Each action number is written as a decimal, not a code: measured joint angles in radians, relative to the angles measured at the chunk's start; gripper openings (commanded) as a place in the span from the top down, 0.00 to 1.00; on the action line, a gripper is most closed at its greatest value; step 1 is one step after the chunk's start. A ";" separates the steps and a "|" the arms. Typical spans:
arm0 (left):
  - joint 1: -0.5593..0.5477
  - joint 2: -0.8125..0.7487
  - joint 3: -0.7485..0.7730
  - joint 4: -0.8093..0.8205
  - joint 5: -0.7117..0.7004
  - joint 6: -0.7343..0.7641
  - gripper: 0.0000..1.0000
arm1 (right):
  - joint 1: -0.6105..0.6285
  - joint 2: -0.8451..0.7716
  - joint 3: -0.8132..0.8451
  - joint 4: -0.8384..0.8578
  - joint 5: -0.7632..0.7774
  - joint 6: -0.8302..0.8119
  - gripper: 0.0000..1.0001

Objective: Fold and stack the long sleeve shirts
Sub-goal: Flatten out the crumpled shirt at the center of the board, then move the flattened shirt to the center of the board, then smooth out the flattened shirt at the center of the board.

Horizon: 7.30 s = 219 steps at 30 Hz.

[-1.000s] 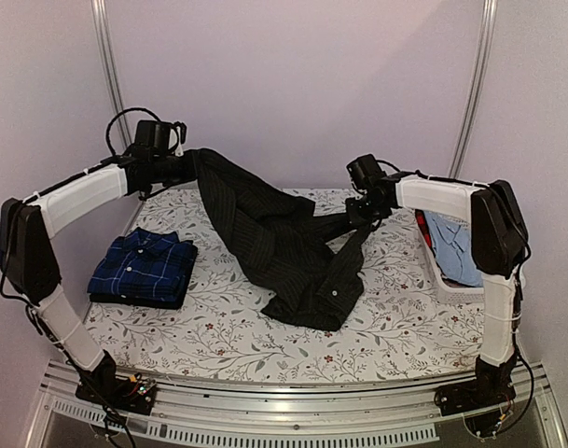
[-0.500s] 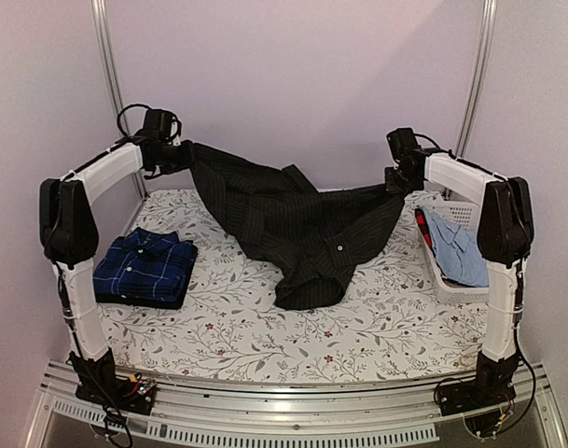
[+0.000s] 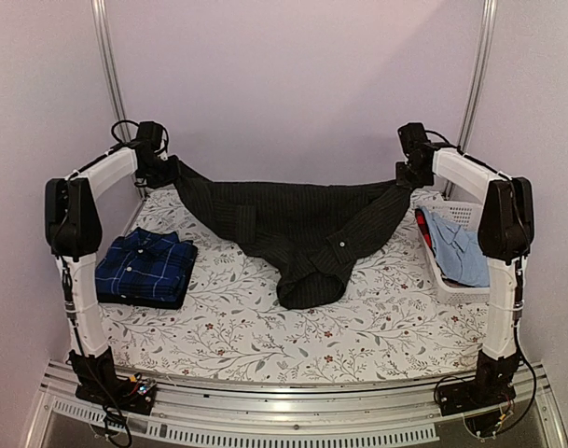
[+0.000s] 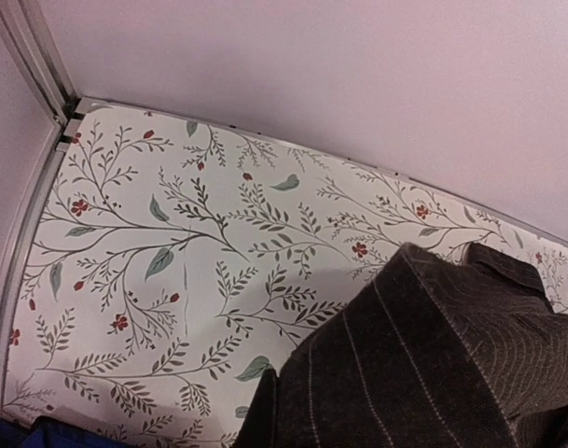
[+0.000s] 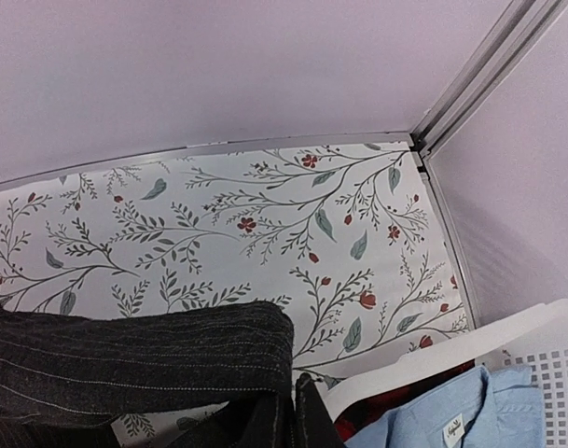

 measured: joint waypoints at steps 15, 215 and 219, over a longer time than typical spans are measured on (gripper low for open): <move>-0.036 0.032 0.044 -0.022 0.067 0.021 0.20 | 0.040 0.011 0.043 -0.020 -0.058 -0.016 0.27; -0.482 -0.501 -1.014 0.188 -0.051 -0.226 0.40 | 0.674 -0.557 -0.984 0.386 -0.205 0.469 0.35; -0.447 -0.465 -1.014 0.261 -0.068 -0.252 0.42 | 0.674 -0.575 -0.981 0.441 -0.212 0.436 0.36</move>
